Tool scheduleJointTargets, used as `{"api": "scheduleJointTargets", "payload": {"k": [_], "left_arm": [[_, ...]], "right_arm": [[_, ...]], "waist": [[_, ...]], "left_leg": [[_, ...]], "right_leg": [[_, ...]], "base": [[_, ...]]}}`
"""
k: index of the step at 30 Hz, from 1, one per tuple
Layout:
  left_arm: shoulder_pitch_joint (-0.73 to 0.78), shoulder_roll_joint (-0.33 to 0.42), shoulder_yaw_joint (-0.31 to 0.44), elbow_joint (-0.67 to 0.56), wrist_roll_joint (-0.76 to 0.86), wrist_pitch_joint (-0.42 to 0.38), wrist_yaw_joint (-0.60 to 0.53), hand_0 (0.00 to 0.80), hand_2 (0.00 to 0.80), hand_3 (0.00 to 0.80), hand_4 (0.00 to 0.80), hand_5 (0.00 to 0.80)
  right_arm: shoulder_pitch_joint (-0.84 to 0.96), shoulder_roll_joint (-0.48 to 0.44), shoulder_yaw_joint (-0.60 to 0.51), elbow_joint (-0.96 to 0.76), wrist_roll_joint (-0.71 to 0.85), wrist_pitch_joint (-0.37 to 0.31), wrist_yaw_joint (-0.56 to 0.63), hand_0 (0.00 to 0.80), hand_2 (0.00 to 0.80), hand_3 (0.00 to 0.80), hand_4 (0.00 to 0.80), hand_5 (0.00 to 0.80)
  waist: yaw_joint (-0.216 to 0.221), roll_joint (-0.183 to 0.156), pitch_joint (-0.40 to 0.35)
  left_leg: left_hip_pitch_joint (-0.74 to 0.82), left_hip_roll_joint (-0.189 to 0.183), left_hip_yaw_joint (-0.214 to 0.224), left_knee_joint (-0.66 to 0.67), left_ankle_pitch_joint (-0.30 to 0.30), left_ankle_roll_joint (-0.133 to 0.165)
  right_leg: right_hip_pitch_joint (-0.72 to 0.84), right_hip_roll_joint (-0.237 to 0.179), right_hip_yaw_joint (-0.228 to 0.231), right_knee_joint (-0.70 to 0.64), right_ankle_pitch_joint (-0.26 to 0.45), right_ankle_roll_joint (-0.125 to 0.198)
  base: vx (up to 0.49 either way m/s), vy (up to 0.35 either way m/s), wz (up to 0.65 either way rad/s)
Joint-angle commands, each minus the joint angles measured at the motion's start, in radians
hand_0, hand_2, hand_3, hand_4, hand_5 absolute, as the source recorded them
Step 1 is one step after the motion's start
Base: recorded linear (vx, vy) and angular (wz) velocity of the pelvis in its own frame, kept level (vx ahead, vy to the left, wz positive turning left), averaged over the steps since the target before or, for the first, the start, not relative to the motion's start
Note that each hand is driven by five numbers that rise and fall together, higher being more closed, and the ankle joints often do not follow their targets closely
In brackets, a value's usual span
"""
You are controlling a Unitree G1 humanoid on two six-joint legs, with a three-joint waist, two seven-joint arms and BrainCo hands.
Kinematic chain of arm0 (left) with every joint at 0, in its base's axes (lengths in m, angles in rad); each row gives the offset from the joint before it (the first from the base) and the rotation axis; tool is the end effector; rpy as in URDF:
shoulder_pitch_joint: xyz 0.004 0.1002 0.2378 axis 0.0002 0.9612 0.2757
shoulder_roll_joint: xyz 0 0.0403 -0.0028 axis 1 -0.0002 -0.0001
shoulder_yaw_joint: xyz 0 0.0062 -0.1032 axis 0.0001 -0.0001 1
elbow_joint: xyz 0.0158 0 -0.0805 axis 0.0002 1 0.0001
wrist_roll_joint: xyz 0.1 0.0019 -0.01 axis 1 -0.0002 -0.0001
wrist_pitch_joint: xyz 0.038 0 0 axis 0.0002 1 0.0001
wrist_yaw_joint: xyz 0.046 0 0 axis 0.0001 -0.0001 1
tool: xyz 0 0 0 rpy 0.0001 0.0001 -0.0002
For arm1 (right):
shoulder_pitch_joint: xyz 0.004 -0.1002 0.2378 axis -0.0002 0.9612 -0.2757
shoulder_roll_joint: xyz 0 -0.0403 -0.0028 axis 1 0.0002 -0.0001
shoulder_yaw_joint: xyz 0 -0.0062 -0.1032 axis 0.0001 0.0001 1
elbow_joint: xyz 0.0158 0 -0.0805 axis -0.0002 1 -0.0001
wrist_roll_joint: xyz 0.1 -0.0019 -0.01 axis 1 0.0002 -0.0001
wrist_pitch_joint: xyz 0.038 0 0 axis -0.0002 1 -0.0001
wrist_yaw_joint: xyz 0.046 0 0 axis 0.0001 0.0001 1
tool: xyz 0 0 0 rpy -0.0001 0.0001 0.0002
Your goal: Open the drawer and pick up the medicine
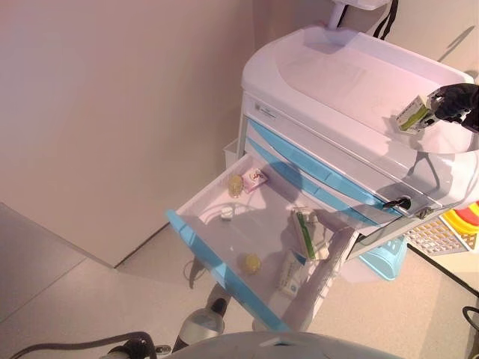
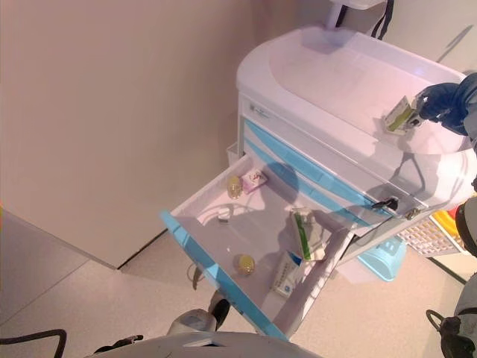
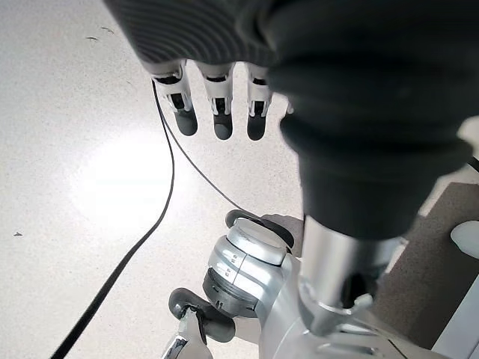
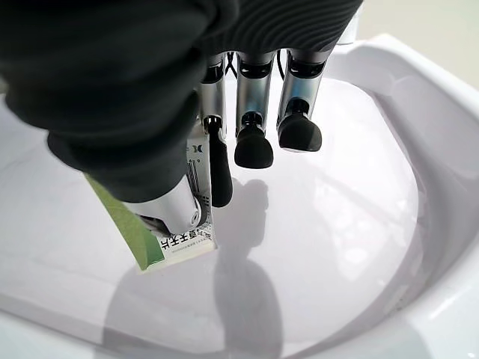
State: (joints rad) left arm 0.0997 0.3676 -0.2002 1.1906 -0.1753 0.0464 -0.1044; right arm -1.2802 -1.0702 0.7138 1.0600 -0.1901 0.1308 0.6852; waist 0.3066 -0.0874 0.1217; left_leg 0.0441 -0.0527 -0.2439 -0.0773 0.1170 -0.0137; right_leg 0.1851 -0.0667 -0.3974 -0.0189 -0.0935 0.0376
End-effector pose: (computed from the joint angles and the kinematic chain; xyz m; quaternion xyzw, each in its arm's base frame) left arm 0.0383 0.2647 -0.1075 0.0963 0.6238 0.0371 0.7747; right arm 0.3097 -0.3468 0.2909 -0.5521 0.2801 0.0160 0.7852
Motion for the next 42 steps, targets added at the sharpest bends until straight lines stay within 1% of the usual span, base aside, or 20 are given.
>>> {"api": "scheduleJointTargets", "payload": {"k": [1,5,6,8,9,10,20,26,31,37,42], "left_arm": [[0.026,0.053,-0.014,-0.014,0.011,-0.018,-0.005,0.000,0.000,0.000,0.000,0.000],[0.026,0.053,-0.019,-0.014,0.009,-0.016,-0.004,0.000,0.000,0.000,0.000,0.000],[0.027,0.053,-0.019,-0.013,0.009,-0.018,-0.004,0.000,0.000,0.000,0.000,0.000],[0.029,0.054,-0.019,-0.013,0.010,-0.018,-0.004,0.000,0.000,0.000,0.000,0.000],[0.027,0.056,-0.021,-0.013,0.010,-0.016,-0.005,0.000,0.000,0.000,0.000,0.000],[0.025,0.057,-0.022,-0.012,0.010,-0.016,-0.004,0.000,0.000,0.000,0.000,0.000],[0.020,0.054,-0.030,-0.020,-0.002,-0.010,0.002,0.000,0.000,0.000,0.000,0.000],[0.019,0.054,-0.030,-0.016,-0.003,-0.011,0.003,0.000,0.000,0.000,0.000,0.000],[0.016,0.054,-0.030,-0.013,0.000,-0.007,0.003,0.000,0.000,0.000,0.000,0.000],[0.008,0.055,-0.027,-0.003,0.005,-0.005,0.001,0.000,0.000,0.000,0.000,0.000],[-0.005,0.052,-0.029,-0.003,0.009,-0.001,0.003,0.000,0.000,0.000,0.000,0.000]], "right_arm": [[-0.027,-0.018,0.040,-0.013,-0.034,-0.018,0.009,0.800,0.800,0.800,0.800,0.800],[-0.024,-0.016,0.043,-0.008,-0.041,-0.044,0.001,0.800,0.800,0.800,0.800,0.800],[-0.024,-0.016,0.044,-0.007,-0.042,-0.052,-0.001,0.759,0.759,0.759,0.759,0.759],[-0.028,-0.016,0.047,-0.010,-0.037,-0.054,0.007,0.549,0.549,0.549,0.549,0.549],[-0.028,-0.010,0.050,-0.010,-0.031,-0.059,-0.013,0.251,0.251,0.251,0.251,0.251],[-0.031,-0.008,0.051,-0.011,-0.025,-0.058,-0.016,0.000,0.000,0.000,0.000,0.000],[-0.047,-0.001,0.061,-0.021,-0.009,-0.055,-0.024,0.000,0.000,0.000,0.000,0.000],[-0.058,-0.003,0.064,-0.017,-0.001,-0.065,-0.031,0.000,0.000,0.000,0.000,0.000],[-0.073,-0.003,0.074,-0.026,0.009,-0.056,-0.041,0.000,0.000,0.000,0.000,0.000],[-0.106,-0.008,0.099,-0.034,0.029,-0.055,-0.053,0.000,0.000,0.000,0.000,0.000],[-0.142,-0.025,0.126,-0.050,0.047,-0.043,-0.050,0.000,0.000,0.000,0.000,0.000]], "waist": [[0.021,-0.034,-0.024],[0.019,-0.032,-0.022],[0.019,-0.032,-0.022],[0.019,-0.032,-0.021],[0.019,-0.034,-0.021],[0.020,-0.035,-0.020],[0.016,-0.037,-0.018],[0.012,-0.039,-0.020],[0.007,-0.040,-0.023],[-0.011,-0.041,-0.028],[-0.035,-0.042,-0.035]], "left_leg": [[0.063,-0.037,0.042,0.000,-0.116,0.030],[0.065,-0.036,0.046,-0.002,-0.116,0.029],[0.065,-0.036,0.047,-0.002,-0.116,0.029],[0.065,-0.036,0.047,-0.003,-0.116,0.029],[0.064,-0.034,0.050,-0.003,-0.116,0.028],[0.064,-0.034,0.051,-0.003,-0.116,0.028],[0.063,-0.030,0.060,-0.003,-0.116,0.026],[0.064,-0.027,0.067,-0.006,-0.116,0.025],[0.064,-0.024,0.077,-0.005,-0.117,0.023],[0.064,-0.019,0.105,-0.002,-0.123,0.024],[0.066,-0.014,0.135,-0.001,-0.127,0.023]], "right_leg": [[-0.055,-0.059,0.109,0.040,0.073,0.050],[-0.057,-0.059,0.113,0.040,0.074,0.052],[-0.057,-0.059,0.113,0.039,0.075,0.052],[-0.058,-0.059,0.114,0.038,0.075,0.053],[-0.059,-0.059,0.116,0.037,0.076,0.053],[-0.059,-0.059,0.116,0.037,0.075,0.053],[-0.065,-0.062,0.125,0.039,0.078,0.058],[-0.065,-0.062,0.129,0.037,0.080,0.059],[-0.069,-0.064,0.133,0.038,0.082,0.062],[-0.076,-0.065,0.150,0.041,0.084,0.064],[-0.084,-0.065,0.167,0.044,0.087,0.066]], "base": [[0.000,0.000,0.00],[0.000,0.000,0.00],[0.000,0.000,0.00],[0.000,0.000,0.00],[0.000,0.000,0.00],[0.000,0.000,0.00],[0.000,0.000,0.00],[0.000,0.000,0.00],[-0.008,-0.003,0.00],[-0.053,-0.017,-0.05],[-0.063,-0.021,-0.14]]}}
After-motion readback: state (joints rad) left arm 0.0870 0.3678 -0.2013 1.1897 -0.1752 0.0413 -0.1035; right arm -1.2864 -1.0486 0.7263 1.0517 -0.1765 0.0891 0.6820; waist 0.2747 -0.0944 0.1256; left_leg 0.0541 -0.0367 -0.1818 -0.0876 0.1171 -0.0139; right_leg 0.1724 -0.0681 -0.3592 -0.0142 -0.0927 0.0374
